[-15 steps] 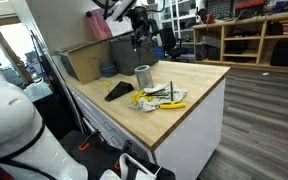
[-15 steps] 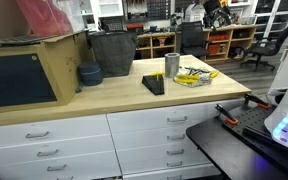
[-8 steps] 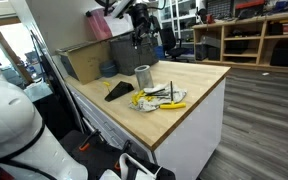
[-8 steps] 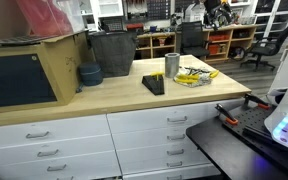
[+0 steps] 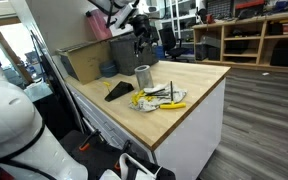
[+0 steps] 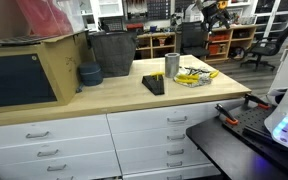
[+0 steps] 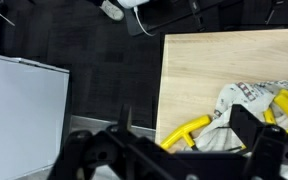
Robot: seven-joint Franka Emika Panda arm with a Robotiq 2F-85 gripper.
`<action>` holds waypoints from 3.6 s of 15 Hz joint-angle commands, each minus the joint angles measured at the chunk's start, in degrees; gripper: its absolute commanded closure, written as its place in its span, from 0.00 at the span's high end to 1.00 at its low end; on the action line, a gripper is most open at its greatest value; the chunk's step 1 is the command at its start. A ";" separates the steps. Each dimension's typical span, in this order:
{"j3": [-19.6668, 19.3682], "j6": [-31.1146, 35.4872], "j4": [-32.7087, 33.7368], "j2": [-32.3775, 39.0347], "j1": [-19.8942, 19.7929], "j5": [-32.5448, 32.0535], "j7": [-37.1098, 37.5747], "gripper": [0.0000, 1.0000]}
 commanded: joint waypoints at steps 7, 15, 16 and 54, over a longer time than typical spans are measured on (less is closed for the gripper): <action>-1.02 1.35 -7.24 8.60 1.53 8.98 20.83 1.00; -2.97 3.25 -7.04 14.67 1.61 11.86 27.13 1.00; -3.21 3.73 -7.00 14.66 1.74 11.09 26.80 1.00; -0.48 33.00 -9.40 18.41 5.02 0.21 1.32 1.00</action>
